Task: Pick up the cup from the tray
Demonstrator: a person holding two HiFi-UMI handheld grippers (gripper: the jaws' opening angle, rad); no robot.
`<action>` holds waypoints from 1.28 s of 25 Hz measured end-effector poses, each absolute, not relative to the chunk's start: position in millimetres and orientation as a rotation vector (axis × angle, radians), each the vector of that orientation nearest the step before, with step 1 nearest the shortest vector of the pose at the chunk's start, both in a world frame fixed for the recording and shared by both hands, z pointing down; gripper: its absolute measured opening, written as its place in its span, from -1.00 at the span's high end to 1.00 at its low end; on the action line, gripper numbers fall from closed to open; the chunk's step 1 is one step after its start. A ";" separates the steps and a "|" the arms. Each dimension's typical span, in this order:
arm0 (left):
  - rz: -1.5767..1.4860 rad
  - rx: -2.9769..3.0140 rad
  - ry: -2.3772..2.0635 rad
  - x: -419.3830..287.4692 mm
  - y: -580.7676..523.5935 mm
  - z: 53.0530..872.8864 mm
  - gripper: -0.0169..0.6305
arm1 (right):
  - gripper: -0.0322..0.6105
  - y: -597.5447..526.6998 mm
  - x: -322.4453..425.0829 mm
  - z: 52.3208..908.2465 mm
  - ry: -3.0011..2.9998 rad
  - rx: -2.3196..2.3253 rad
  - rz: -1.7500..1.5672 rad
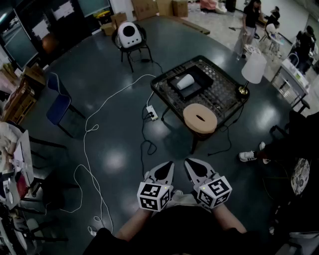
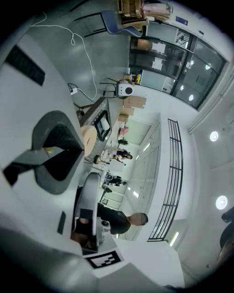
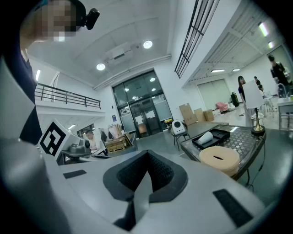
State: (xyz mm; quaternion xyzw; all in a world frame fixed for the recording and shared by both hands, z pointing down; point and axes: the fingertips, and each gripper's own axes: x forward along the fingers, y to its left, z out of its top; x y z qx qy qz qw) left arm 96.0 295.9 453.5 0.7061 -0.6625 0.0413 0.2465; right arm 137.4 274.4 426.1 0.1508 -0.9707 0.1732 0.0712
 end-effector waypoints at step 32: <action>0.150 1.860 -1.852 56.2 269.9 463.8 0.91 | 0.86 252.9 113.3 439.7 -2.882 0.402 0.583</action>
